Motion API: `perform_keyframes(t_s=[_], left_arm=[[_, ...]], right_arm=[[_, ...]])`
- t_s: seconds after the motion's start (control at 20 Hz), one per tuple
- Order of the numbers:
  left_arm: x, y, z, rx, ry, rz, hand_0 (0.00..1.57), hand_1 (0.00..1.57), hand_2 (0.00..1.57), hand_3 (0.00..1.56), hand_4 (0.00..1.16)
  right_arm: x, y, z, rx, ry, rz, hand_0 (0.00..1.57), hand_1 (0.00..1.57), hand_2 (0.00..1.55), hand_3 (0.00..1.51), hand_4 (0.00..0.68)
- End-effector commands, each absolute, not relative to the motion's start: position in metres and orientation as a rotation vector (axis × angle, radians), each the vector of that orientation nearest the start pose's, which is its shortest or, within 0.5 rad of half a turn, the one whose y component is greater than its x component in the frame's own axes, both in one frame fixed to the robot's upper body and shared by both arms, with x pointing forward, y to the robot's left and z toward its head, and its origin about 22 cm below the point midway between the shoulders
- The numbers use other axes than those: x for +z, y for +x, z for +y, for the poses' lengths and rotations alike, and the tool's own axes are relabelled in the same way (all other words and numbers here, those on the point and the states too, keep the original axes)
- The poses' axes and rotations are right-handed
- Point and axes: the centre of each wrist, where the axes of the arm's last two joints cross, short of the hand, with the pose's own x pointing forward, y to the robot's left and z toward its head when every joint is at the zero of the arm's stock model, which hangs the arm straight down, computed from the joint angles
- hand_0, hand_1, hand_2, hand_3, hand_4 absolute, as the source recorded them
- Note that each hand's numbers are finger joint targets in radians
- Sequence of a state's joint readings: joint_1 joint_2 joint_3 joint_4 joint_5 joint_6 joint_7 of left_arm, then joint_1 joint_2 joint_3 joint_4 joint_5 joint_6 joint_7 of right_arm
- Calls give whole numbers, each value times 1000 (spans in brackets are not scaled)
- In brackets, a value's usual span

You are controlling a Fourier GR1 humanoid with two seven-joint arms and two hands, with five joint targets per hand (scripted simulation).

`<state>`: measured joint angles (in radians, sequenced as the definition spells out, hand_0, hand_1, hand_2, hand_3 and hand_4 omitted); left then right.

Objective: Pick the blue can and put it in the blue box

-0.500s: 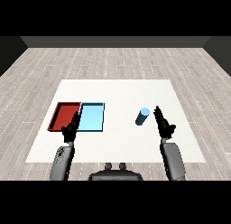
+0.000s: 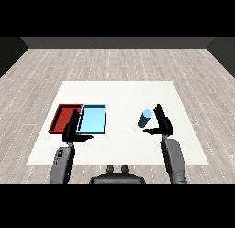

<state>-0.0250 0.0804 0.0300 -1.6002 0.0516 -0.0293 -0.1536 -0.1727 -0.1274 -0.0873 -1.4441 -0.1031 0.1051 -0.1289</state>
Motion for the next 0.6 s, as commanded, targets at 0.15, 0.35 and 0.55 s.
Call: perform_keyframes(t_s=[0.15,0.35,0.55], left_arm=[[10,232,267,-15,-88,-1916,0,0,0,0,0],[21,227,264,-4,-76,-1914,0,0,0,0,0],[-6,240,247,-18,-75,-1913,0,0,0,0,0]], right_arm=[[12,287,-276,45,166,-1821,0,0,0,0,0],[21,299,-262,34,182,-1821,0,0,0,0,0],[0,308,-274,38,171,-1812,0,0,0,0,0]])
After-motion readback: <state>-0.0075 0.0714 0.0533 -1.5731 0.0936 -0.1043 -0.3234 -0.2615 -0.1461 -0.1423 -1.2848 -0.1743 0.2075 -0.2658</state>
